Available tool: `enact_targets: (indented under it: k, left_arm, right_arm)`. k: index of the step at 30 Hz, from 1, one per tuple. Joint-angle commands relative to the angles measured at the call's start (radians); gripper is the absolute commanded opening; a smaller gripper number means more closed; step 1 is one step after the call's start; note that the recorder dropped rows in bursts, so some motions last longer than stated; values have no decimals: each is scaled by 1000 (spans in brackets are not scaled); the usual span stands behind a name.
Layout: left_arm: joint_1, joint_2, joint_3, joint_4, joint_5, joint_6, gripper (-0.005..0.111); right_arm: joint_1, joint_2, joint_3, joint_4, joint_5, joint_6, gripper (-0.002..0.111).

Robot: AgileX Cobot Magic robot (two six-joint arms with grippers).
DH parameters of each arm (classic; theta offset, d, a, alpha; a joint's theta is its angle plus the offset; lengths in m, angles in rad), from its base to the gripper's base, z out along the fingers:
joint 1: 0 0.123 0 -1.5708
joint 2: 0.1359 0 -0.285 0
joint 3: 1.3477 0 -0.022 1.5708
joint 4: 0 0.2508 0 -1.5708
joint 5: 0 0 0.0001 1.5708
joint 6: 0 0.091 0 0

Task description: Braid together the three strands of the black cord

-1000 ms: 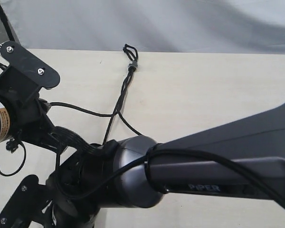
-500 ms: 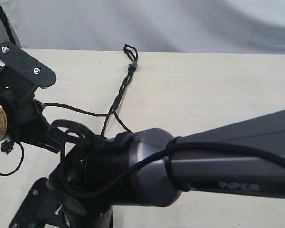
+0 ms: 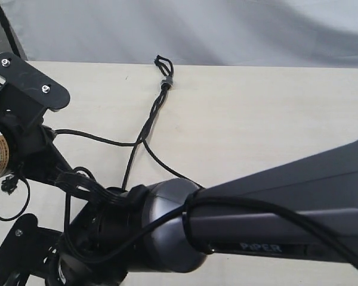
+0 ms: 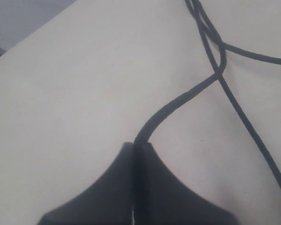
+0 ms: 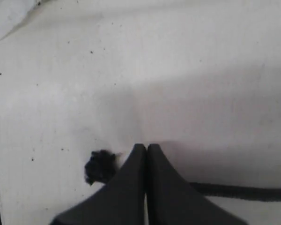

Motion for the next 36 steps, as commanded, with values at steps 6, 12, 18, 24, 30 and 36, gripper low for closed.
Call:
enact_targets:
  k: [6, 12, 18, 24, 30, 36]
  left_arm:
    - [-3, -5, -5, -24, 15, -8, 0]
    - [-3, -5, 5, -75, 62, -2, 0]
    - [-3, -5, 112, 0, -15, -137, 0]
    - [-3, 8, 157, 22, -107, -197, 0]
    - [-3, 54, 157, 17, -119, -242, 0]
    - [-3, 186, 158, 10, -192, -284, 0]
  right_arm:
    - [-8, 17, 1, -7, 196, -10, -1]
    - [-8, 16, 1, -58, 383, 16, -1]
    - [-8, 7, 12, -150, 442, 114, -1]
    - [-8, -99, 118, -195, 404, 186, -1]
    - [-8, -320, 259, -472, 376, 496, -1]
    - [-8, -379, 283, -622, 322, 679, -1]
